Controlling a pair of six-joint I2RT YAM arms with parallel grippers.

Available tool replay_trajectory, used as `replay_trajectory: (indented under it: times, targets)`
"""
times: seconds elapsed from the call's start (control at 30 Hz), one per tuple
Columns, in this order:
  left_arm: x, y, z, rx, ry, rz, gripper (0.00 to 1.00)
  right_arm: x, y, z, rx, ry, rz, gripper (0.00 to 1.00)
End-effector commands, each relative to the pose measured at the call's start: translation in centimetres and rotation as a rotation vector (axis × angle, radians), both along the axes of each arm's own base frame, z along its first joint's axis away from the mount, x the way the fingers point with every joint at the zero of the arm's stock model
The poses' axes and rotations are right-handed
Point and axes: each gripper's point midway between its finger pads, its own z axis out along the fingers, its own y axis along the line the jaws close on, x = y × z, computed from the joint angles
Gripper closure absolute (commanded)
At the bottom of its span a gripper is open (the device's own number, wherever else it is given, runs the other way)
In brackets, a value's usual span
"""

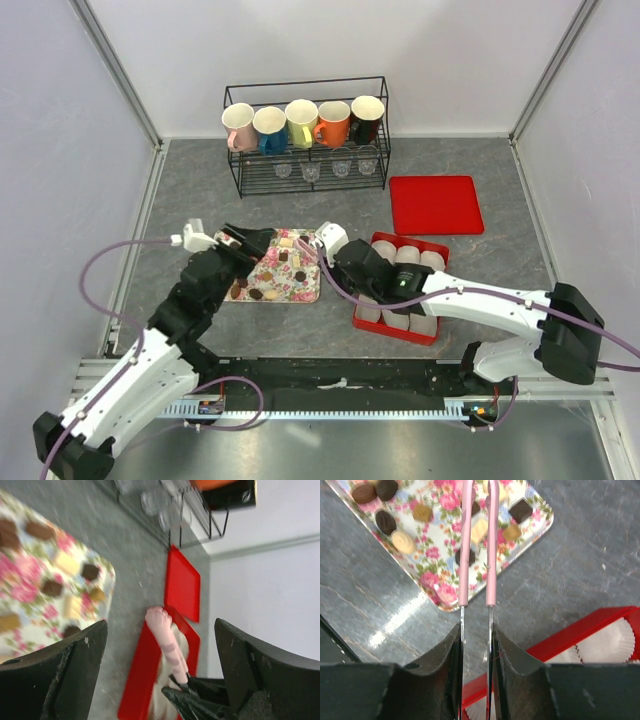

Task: Pack the chocolate
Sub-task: Adjust the clamp, then pick up the fake chocolate from the plate.

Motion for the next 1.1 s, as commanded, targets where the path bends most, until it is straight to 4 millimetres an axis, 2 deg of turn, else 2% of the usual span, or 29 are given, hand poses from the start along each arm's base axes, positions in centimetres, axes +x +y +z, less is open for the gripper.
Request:
replay_trajectory:
  times: [0.0, 0.07, 0.13, 0.17, 0.2, 0.27, 0.37, 0.5, 0.63, 0.67, 0.83, 1.07]
  targets:
    - [-0.3, 5.8, 3.4, 0.354, -0.086, 0.135, 0.06, 0.1, 0.4, 0.4, -0.034, 0.01, 0.011, 0.68]
    - [-0.6, 6.9, 5.6, 0.454, -0.133, 0.142, 0.06, 0.0, 0.4, -0.1, -0.061, 0.026, 0.02, 0.67]
    - [-0.7, 7.5, 6.9, 0.561, -0.168, 0.128, 0.06, -0.2, 0.3, -1.0, -0.098, 0.048, 0.031, 0.66]
    - [-0.6, 7.7, 8.3, 0.586, -0.192, 0.129, 0.06, -0.2, 0.5, -0.9, -0.104, 0.05, 0.035, 0.66]
    - [-0.7, 7.9, 8.7, 0.623, -0.198, 0.122, 0.06, -0.4, 0.4, -1.6, -0.132, 0.071, 0.047, 0.65]
    - [-0.6, 8.1, 10.3, 0.717, -0.231, 0.099, 0.06, -0.4, 0.7, -1.7, -0.151, 0.081, 0.055, 0.64]
    - [-0.2, 8.9, 11.0, 0.838, -0.232, 0.101, 0.06, -0.6, 0.6, -2.9, -0.202, 0.114, 0.066, 0.61]
    - [0.5, 10.0, 10.1, 0.906, -0.202, 0.151, 0.06, -0.9, 0.4, -4.8, -0.269, 0.162, 0.072, 0.61]
    - [0.8, 10.7, 7.8, 0.897, -0.167, 0.143, 0.07, -0.9, 0.4, -5.6, -0.296, 0.18, 0.069, 0.6]
    - [0.9, 11.4, 7.5, 0.898, -0.154, 0.162, 0.07, -1.0, 0.5, -5.8, -0.299, 0.185, 0.075, 0.61]
    - [0.8, 12.2, 7.0, 0.907, -0.141, 0.182, 0.07, -0.7, 1.0, -6.6, -0.321, 0.192, 0.082, 0.6]
    - [1.0, 12.2, 6.6, 0.91, -0.133, 0.174, 0.07, -0.7, 1.7, -7.1, -0.333, 0.207, 0.108, 0.58]
